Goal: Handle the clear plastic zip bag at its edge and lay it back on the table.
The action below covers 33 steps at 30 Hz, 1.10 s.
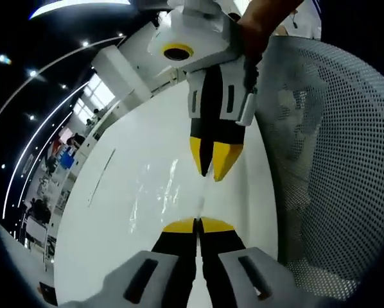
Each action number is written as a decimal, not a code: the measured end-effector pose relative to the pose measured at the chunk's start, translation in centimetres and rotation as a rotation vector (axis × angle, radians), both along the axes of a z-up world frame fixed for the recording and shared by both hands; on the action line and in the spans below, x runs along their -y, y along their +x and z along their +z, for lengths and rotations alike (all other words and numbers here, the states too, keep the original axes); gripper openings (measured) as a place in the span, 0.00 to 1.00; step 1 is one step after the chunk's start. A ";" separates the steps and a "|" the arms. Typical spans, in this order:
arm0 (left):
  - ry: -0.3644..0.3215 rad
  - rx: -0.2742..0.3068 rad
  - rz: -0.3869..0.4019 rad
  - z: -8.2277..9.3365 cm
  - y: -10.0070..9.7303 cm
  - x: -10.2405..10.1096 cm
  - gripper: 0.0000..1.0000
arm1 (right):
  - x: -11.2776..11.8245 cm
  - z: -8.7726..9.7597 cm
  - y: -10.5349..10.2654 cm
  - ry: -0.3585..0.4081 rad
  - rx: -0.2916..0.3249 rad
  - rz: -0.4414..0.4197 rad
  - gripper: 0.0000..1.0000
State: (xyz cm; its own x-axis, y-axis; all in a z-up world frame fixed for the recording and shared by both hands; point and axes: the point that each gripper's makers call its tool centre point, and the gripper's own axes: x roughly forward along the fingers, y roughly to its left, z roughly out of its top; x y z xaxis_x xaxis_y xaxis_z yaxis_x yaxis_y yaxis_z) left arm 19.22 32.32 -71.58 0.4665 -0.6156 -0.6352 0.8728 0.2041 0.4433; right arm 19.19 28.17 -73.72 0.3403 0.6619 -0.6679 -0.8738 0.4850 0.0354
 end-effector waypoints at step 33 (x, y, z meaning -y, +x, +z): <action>-0.067 -0.059 -0.008 0.4 0.6 0.0 0.00 | -0.3 0.4 0.3 -0.016 0.078 0.079 0.00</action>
State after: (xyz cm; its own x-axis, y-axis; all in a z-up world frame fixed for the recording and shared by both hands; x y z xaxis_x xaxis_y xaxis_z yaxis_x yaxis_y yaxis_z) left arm 19.85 32.33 -71.14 0.4246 -0.6611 -0.6186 0.8987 0.2247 0.3767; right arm 19.51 28.49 -73.37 0.3388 0.6782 -0.6521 -0.9090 0.4147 -0.0410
